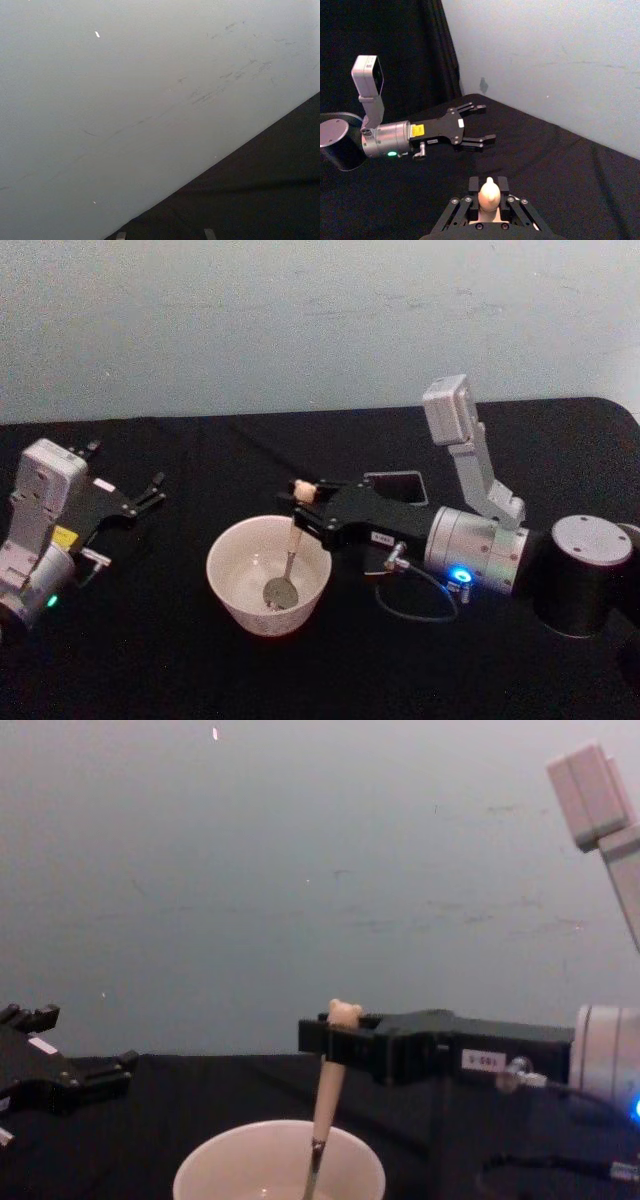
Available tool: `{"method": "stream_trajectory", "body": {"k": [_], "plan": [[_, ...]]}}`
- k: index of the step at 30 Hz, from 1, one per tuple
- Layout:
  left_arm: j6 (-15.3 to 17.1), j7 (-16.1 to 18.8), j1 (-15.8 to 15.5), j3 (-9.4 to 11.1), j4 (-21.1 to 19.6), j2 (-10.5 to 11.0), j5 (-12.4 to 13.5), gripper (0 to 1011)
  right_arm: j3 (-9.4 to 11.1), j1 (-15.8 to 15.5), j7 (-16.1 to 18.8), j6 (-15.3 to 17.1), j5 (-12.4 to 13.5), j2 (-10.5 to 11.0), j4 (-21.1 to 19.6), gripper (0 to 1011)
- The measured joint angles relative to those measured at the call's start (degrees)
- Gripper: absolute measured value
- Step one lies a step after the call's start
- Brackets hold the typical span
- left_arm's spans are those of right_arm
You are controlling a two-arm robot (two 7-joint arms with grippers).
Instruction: Pick up the stirring spoon with one hand, stir inside the cup, then place it back in its original position.
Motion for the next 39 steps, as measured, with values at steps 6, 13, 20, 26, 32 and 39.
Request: {"method": "stream_trajectory", "body": {"k": [6, 13, 20, 26, 32, 39], "plan": [[0.0, 0.0, 0.0, 0.0, 0.0, 0.0, 0.0, 1001, -1.3, 0.5, 0.3, 0.1, -1.0, -1.2, 1.3, 215], [0.0, 0.0, 0.0, 0.0, 0.0, 0.0, 0.0, 1001, -2.3, 1.4, 0.1, 0.0, -2.3, -3.0, 3.1, 215], [0.0, 0.0, 0.0, 0.0, 0.0, 0.0, 0.0, 1001, -2.8, 3.0, -1.6, 0.1, -4.1, -6.0, 5.8, 215], [0.0, 0.0, 0.0, 0.0, 0.0, 0.0, 0.0, 1001, -2.2, 4.2, -3.3, -0.1, -5.4, -8.3, 8.1, 215], [0.0, 0.0, 0.0, 0.0, 0.0, 0.0, 0.0, 1001, -0.8, 5.1, -4.6, -0.6, -6.5, -9.8, 10.4, 215], [0.0, 0.0, 0.0, 0.0, 0.0, 0.0, 0.0, 1001, 1.0, 5.3, -5.1, -1.3, -7.3, -9.8, 11.3, 215]]}}
